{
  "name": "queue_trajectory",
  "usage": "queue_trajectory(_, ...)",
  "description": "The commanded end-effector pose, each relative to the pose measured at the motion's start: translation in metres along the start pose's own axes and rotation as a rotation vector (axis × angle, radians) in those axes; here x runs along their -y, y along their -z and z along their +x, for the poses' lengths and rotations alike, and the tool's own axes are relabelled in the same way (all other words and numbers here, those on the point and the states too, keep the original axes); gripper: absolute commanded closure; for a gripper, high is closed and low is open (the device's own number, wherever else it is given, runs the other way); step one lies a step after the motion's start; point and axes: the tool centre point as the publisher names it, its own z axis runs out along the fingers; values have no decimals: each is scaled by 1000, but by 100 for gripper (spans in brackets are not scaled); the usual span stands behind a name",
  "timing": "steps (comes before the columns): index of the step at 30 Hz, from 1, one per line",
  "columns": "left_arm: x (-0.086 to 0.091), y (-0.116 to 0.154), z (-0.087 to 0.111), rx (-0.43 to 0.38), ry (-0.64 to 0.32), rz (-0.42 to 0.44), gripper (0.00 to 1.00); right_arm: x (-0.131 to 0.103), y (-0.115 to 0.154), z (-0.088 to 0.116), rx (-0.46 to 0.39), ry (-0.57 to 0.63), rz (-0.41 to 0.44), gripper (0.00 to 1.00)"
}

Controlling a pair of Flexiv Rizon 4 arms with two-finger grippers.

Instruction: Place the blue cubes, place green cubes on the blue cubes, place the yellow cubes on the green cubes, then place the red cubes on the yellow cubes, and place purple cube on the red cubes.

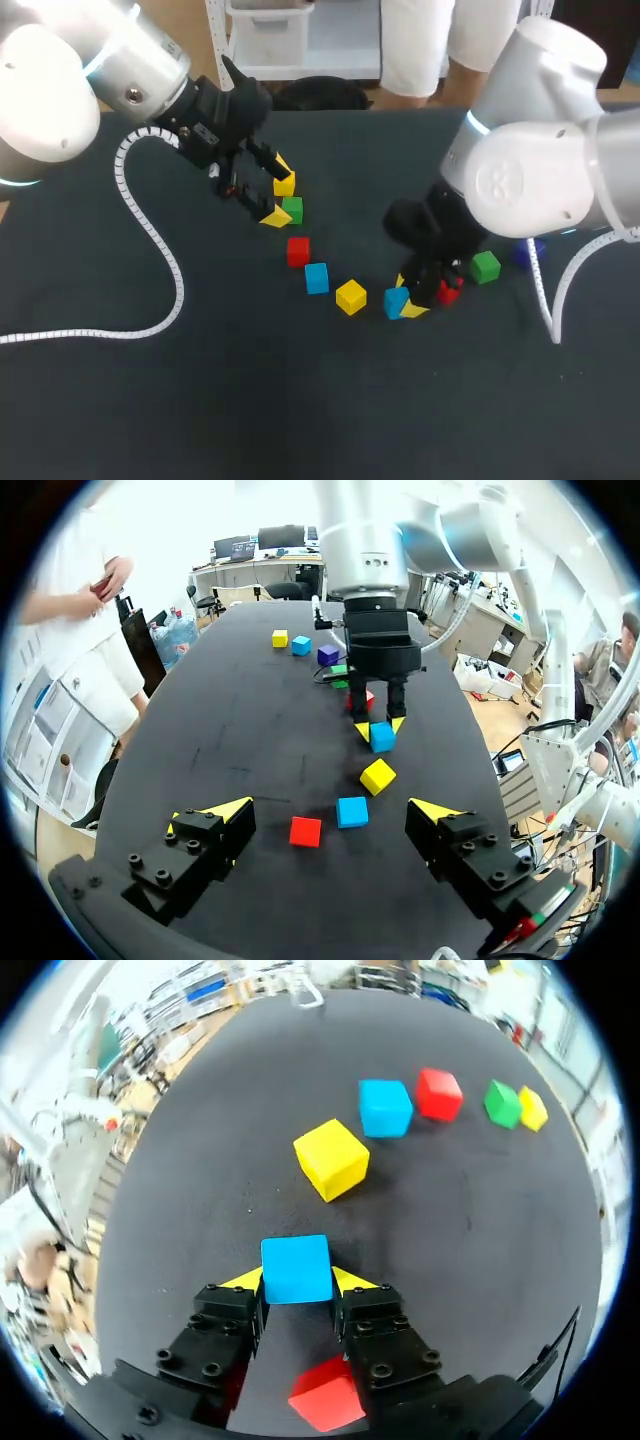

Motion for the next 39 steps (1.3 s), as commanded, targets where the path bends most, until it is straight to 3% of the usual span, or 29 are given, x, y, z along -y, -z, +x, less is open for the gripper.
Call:
queue_trajectory(1, -1, 0, 0, -3, 0, 1, 0, -1, 7, -1, 6, -98, -6, 100)
queue_trajectory(12, -1, 0, 0, -3, 0, 1, 0, -8, 49, -27, 19, -187, 108, 100)
queue_trajectory(25, -1, 0, 0, -3, 0, 1, 0, -11, 96, -60, -57, -186, 238, 100)
queue_trajectory(26, -1, 0, 0, -3, 0, 1, 0, -12, 98, -61, -50, -182, 253, 78)
queue_trajectory(28, -1, 0, 0, -3, 0, 1, 0, -16, 101, -62, -51, -144, 256, 100)
queue_trajectory(39, -1, 0, 0, -3, 0, 1, 0, -37, 107, -56, 7, -130, 267, 100)
